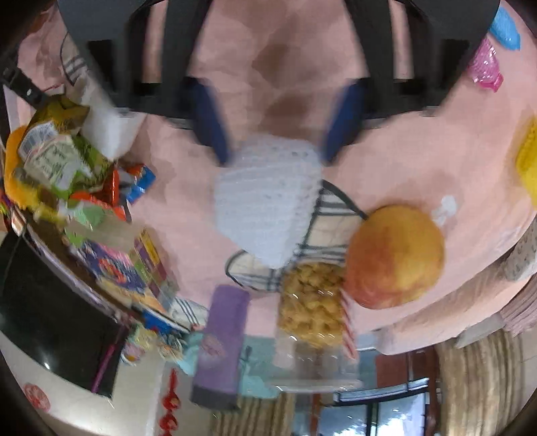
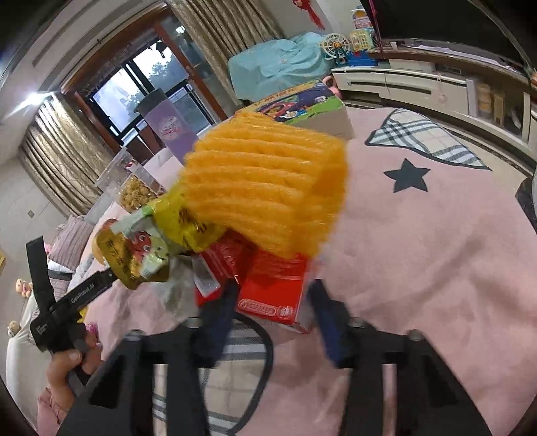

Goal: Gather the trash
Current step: 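Grasp the white foam net with left tool while right tool reaches toward the red snacks, then grasp the white milk carton with the right tool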

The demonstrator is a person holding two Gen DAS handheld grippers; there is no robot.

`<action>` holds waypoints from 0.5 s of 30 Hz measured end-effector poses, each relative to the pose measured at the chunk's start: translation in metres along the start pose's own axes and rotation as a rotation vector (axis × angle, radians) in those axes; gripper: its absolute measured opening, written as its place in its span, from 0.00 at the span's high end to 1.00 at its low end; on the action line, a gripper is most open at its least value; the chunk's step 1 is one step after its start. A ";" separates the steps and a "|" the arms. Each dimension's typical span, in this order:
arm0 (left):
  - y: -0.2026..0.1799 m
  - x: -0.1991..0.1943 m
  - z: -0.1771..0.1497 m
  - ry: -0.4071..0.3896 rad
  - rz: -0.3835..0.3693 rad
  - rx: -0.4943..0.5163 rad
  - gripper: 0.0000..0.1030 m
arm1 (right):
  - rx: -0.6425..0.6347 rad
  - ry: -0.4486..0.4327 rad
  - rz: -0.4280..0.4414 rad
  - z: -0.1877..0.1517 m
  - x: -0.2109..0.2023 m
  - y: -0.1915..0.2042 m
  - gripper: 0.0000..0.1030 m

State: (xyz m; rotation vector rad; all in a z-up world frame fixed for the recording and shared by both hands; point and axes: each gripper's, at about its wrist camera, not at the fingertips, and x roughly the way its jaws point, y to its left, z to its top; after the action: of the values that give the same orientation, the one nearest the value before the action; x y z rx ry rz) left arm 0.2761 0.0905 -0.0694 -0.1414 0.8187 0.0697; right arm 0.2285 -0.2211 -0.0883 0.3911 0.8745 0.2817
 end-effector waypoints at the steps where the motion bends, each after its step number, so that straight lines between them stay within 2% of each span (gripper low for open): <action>1: -0.002 0.001 -0.001 0.003 -0.003 0.006 0.64 | -0.002 0.002 0.000 0.000 -0.002 -0.001 0.68; 5: -0.009 -0.009 -0.011 0.000 -0.018 0.030 0.74 | -0.004 -0.005 -0.004 -0.006 -0.015 -0.008 0.68; 15: -0.036 -0.061 -0.068 0.014 -0.119 0.034 0.75 | -0.039 -0.008 -0.020 -0.030 -0.057 -0.032 0.68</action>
State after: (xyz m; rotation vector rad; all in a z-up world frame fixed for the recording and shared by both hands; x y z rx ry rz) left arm 0.1895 0.0446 -0.0675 -0.1585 0.8233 -0.0573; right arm 0.1722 -0.2651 -0.0809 0.3471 0.8638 0.2783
